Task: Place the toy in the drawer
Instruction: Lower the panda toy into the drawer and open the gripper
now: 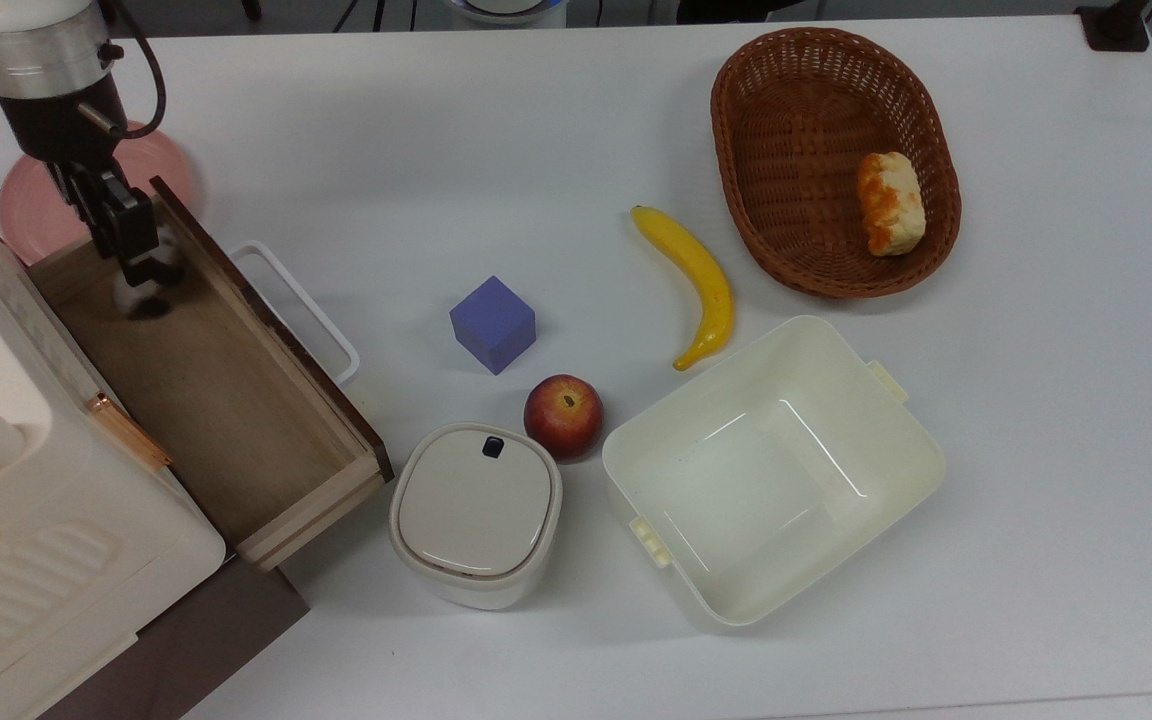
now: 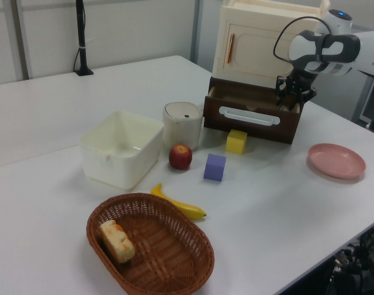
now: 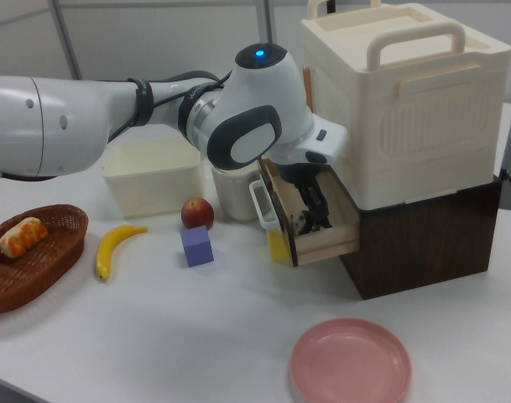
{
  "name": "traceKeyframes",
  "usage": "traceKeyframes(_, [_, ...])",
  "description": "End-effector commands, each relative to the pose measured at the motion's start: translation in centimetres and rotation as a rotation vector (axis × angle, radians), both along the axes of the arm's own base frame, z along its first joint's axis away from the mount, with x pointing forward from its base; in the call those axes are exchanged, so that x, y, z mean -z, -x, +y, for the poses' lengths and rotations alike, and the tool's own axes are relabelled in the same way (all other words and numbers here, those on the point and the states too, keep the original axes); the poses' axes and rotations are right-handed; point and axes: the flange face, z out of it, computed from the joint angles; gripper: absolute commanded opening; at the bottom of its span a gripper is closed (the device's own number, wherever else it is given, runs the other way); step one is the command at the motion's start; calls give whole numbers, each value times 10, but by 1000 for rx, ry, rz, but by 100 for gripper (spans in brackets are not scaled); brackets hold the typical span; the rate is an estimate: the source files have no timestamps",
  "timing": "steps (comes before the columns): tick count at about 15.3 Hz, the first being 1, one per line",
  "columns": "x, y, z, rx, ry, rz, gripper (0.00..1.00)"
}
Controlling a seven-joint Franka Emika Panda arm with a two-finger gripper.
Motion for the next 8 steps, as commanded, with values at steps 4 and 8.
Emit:
traceKeyframes(4, [-18,-6,9,13,7,-39,100])
traceKeyframes(8, [-71,-4,75,-44,-30,-69,100])
